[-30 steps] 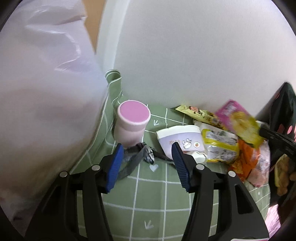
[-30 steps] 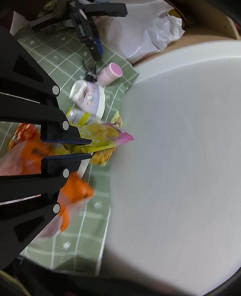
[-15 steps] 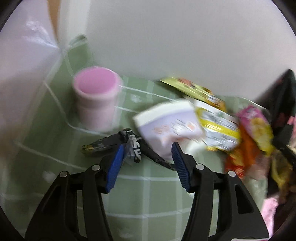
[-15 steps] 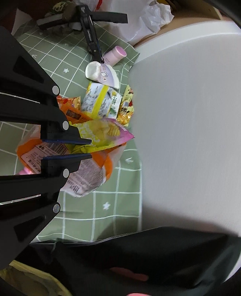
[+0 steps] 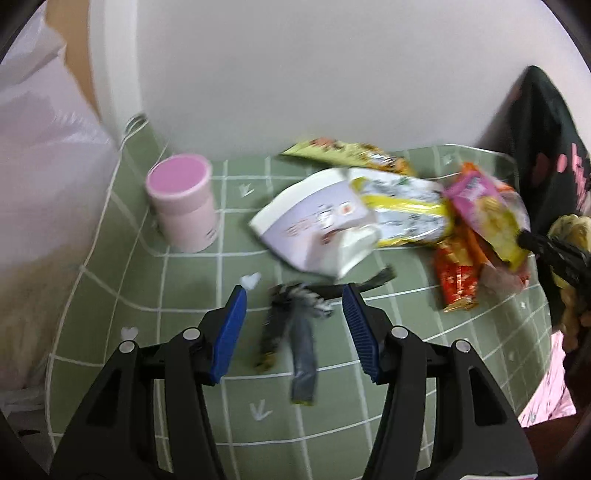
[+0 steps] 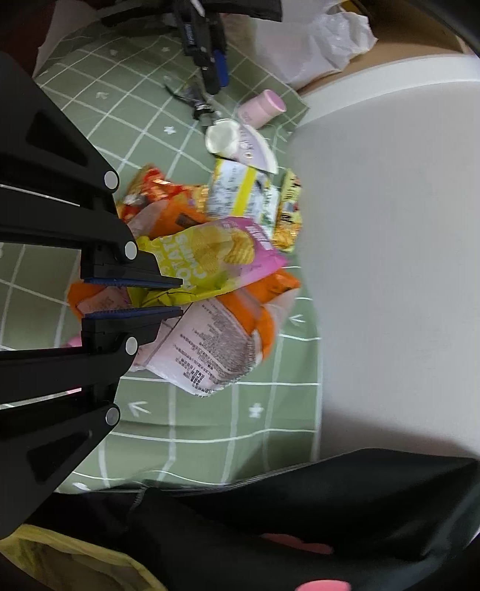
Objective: Collect trash
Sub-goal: 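Grasp the pink chip bag with the right gripper while the left gripper grasps a black wrapper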
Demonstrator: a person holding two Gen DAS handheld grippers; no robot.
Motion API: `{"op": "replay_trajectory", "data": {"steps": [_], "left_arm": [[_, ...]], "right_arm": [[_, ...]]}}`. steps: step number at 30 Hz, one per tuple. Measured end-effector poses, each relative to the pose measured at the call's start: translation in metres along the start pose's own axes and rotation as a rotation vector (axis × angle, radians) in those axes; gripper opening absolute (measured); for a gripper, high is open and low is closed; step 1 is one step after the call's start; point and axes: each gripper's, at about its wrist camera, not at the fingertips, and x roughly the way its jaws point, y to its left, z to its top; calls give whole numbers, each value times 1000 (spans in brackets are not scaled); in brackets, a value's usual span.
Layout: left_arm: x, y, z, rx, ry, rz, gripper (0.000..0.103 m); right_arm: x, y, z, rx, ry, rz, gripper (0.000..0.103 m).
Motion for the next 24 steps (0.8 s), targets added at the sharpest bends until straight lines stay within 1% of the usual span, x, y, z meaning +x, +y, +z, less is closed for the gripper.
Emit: {"op": "replay_trajectory", "data": {"steps": [2,4,5,6,7,9,10,12,15,19,24], "left_arm": [[6,4,-3,-20,33,-6,51],[20,3,-3,-24,65,12,51],[27,2,-4,-32,77,20,49],[32,1,-5,-56,84,6,48],[34,1,-4,-76,83,-13,45],[37,0,-2,-110,86,-20,23],[36,-1,-1,-121,86,-15,22],[34,-2,0,-142,74,-35,17],[21,-9,2,-121,41,-54,16],[-1,-19,9,-96,-21,-105,16],[-20,-38,24,-59,-72,-164,16]], "right_arm": [[1,-2,-9,4,16,-1,10],[2,-4,-15,13,28,1,10],[1,-6,-17,22,30,6,10],[1,-7,-19,29,30,12,10],[-1,-9,-20,35,29,20,10],[-4,-10,-22,37,26,21,11],[-5,-9,-23,37,23,22,11],[-7,-10,-22,38,20,24,11],[-11,-10,-22,45,7,25,11],[-18,-11,-19,53,-13,20,11],[-27,-12,-11,68,-46,11,11]]}}
